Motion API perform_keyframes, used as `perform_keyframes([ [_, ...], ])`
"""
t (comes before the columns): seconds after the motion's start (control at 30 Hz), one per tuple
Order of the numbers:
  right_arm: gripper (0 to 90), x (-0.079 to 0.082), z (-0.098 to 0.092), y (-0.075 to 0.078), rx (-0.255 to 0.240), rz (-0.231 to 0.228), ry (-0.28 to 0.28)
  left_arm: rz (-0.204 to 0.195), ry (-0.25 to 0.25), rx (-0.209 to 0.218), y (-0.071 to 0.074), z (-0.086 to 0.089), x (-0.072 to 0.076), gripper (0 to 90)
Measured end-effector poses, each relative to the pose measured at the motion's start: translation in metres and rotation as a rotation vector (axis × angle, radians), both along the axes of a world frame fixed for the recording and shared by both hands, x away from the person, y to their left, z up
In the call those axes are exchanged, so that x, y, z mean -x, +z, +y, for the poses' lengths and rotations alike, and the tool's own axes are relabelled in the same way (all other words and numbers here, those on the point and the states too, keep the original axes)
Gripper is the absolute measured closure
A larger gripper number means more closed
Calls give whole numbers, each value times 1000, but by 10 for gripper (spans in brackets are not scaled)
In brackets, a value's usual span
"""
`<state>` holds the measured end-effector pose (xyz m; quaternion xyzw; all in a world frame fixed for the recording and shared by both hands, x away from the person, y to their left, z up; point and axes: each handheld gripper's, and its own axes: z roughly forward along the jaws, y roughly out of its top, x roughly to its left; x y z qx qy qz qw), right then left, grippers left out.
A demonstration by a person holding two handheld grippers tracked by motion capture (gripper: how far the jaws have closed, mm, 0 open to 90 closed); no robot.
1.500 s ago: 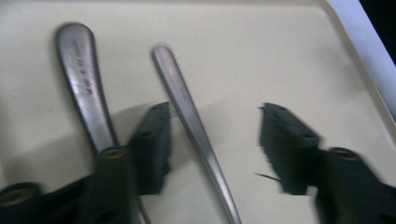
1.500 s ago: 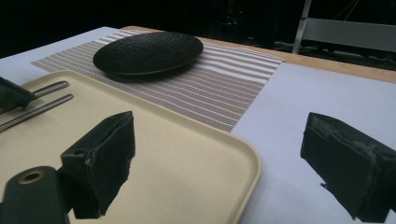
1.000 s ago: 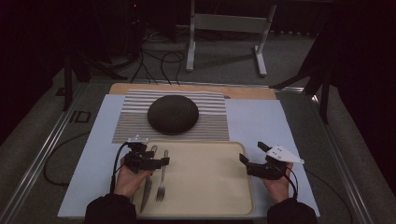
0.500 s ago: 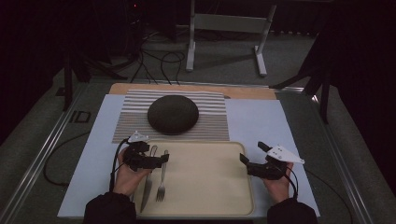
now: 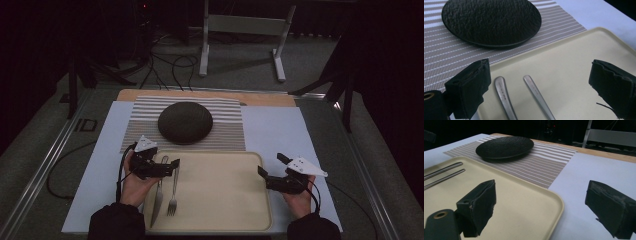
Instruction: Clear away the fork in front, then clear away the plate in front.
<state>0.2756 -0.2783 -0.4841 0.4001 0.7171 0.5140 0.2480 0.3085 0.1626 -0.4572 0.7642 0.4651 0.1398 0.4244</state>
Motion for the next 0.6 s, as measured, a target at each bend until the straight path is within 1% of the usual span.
perform_keyframes([
  [0.07, 99, 0, -1, 0, -1, 0, -5, -11, 7, -9, 1, 1, -1, 47],
  [0.13, 99, -1, -2, 0, -1, 5, -8, -26, -3, -2, 2, 2, -1, 32],
  [0.27, 99, -1, -1, -1, 1, 5, -5, -40, -2, -6, 5, 4, -3, 6],
  [0.37, 99, -1, -1, -1, 3, 5, -7, -64, 9, -8, 9, 6, -5, 0],
  [0.43, 99, -1, -1, -1, 3, 4, -7, -78, 19, 5, 11, 9, -6, 0],
  [0.6, 99, -1, -2, -1, 0, 5, -8, -96, 32, 8, 16, 15, -9, 0],
])
